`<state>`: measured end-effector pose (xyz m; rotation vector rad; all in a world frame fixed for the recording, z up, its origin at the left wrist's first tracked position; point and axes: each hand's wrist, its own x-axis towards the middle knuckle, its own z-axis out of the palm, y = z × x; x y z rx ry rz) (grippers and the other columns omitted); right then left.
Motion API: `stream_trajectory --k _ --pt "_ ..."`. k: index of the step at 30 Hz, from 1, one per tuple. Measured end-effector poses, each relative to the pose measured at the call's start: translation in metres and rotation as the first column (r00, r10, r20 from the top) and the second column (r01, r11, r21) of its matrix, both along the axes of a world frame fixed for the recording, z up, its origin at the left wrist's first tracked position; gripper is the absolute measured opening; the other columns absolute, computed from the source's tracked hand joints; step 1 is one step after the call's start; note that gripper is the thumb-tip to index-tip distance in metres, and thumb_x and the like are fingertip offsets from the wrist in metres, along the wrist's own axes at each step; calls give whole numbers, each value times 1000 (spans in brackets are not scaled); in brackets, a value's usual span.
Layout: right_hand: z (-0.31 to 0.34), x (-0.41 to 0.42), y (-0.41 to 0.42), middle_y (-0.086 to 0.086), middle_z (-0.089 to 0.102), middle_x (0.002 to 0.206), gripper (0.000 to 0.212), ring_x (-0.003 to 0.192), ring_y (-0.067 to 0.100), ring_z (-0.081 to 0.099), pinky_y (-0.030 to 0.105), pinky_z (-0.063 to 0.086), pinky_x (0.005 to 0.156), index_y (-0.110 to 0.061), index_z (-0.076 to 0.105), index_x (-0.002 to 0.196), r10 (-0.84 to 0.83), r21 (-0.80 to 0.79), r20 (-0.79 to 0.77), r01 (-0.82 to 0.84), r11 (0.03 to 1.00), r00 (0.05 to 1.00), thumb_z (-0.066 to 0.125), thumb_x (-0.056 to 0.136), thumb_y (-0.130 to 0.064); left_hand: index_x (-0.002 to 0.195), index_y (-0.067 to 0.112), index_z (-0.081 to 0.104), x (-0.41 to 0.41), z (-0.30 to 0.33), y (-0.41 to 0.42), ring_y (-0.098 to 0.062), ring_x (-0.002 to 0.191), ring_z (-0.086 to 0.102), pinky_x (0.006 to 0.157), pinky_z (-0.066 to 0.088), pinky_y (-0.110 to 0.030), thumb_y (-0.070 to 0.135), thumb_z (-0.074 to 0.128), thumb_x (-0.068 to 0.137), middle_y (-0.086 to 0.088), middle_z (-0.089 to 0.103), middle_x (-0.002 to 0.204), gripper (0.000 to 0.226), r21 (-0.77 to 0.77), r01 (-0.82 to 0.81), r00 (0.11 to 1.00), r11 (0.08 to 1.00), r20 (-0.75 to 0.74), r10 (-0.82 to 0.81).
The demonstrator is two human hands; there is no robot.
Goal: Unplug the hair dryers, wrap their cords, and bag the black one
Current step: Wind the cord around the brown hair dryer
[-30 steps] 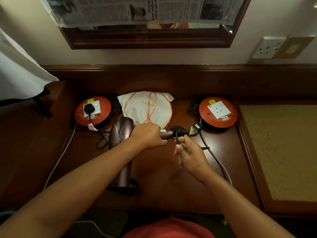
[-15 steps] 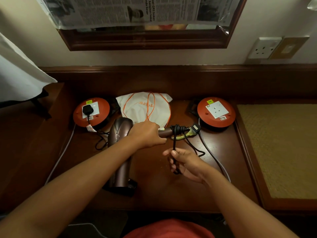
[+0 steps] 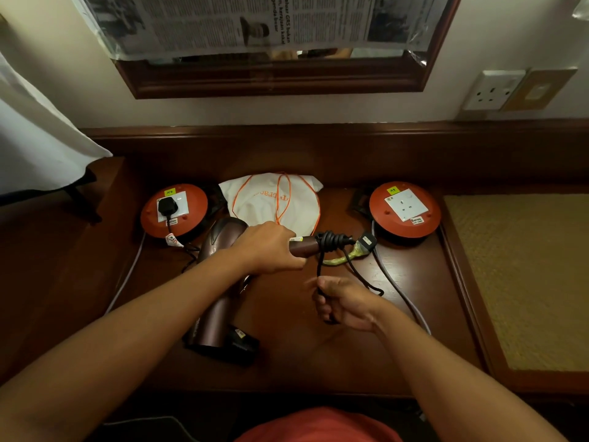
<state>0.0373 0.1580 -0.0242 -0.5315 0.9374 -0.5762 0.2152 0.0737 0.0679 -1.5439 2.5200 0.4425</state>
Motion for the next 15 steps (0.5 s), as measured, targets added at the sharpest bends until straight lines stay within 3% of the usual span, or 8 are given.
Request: stream_trajectory --k 3,7,10,13,15 --pt "0 -6 -11 4 42 60 29 49 17 35 27 30 50 -6 59 94 48 -114 -259 -80 990 965 45 99 -31 74 25 52 4 2 2 -20 73 54 61 39 -29 53 62 77 2 56 72 30 13 34 999 999 21 -34" --pt "16 -14 -31 3 38 53 39 43 15 30 24 26 45 -13 57 71 127 -175 -565 -269 947 815 50 95 -43 67 28 46 6 5 1 -19 73 56 62 42 -29 52 63 76 3 60 72 31 13 68 998 998 -2 -68" --pt "28 -22 -48 2 43 58 27 46 13 36 22 30 41 -5 65 84 135 -188 -660 -337 923 739 57 93 -29 71 27 49 6 8 1 -18 73 57 60 38 -28 52 62 76 5 59 72 29 -24 131 991 991 28 -130" --pt "42 -30 -59 4 52 62 10 49 11 42 22 34 43 0 67 90 115 -254 -705 -401 880 700 57 88 -3 76 25 52 7 13 1 -18 72 55 61 38 -29 51 61 77 5 55 70 28 -53 174 983 983 75 -169" --pt "49 -29 -65 9 59 68 12 55 14 50 23 40 49 -1 68 89 45 -319 -716 -383 867 697 56 91 -4 79 25 51 6 14 3 -18 71 52 61 36 -29 53 60 78 5 52 71 29 -64 213 970 975 129 -204"
